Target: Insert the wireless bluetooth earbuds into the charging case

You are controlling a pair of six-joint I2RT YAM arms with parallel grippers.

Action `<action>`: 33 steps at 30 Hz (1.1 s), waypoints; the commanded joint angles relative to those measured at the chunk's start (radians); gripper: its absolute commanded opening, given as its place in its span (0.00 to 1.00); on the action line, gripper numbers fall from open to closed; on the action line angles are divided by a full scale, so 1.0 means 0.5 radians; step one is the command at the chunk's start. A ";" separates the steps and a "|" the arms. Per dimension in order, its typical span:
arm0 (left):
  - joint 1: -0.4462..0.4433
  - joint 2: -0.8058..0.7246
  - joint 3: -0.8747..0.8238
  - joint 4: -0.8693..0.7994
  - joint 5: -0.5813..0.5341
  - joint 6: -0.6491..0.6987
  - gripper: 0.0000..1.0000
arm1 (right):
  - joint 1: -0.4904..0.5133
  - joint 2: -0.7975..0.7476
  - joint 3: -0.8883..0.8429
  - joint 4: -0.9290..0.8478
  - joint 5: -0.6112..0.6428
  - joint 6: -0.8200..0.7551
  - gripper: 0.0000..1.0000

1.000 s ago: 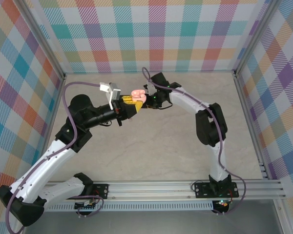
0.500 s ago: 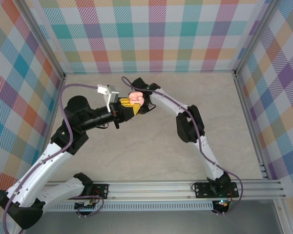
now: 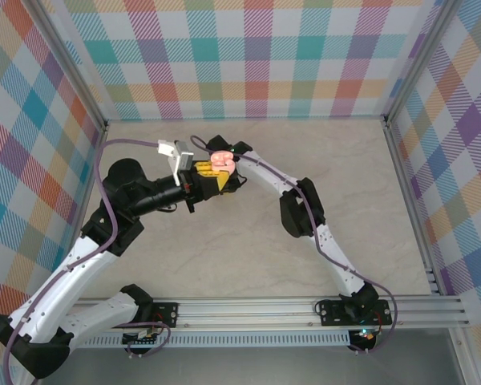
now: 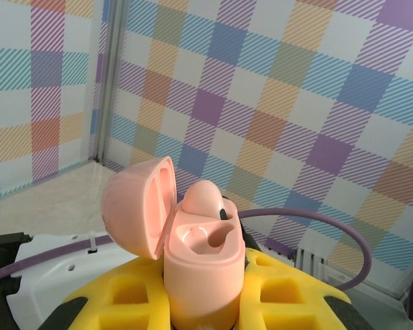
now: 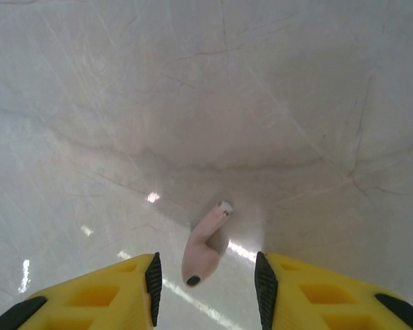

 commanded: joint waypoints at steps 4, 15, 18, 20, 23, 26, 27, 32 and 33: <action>-0.020 -0.056 0.051 -0.049 -0.014 0.050 0.05 | 0.046 0.122 0.128 -0.122 0.127 -0.021 0.41; -0.021 -0.057 0.019 -0.034 -0.041 0.051 0.05 | 0.074 0.147 0.149 -0.364 0.513 -0.133 0.31; -0.021 -0.051 0.016 -0.029 -0.049 0.054 0.05 | 0.074 0.132 0.144 -0.411 0.563 -0.168 0.28; -0.020 -0.049 0.016 -0.032 -0.056 0.054 0.05 | 0.072 0.120 0.129 -0.417 0.568 -0.191 0.27; -0.020 -0.048 0.010 -0.035 -0.060 0.053 0.05 | 0.068 0.097 0.087 -0.408 0.574 -0.192 0.25; -0.018 -0.048 0.009 -0.045 -0.065 0.054 0.05 | 0.052 0.060 0.027 -0.391 0.574 -0.179 0.22; -0.020 -0.050 0.009 -0.049 -0.065 0.054 0.05 | 0.044 0.049 0.003 -0.387 0.573 -0.175 0.22; -0.020 -0.052 0.018 -0.092 -0.078 0.072 0.05 | 0.011 -0.145 -0.282 -0.280 0.579 -0.187 0.19; -0.020 -0.054 0.013 -0.093 -0.075 0.067 0.05 | 0.005 -0.197 -0.361 -0.246 0.571 -0.185 0.19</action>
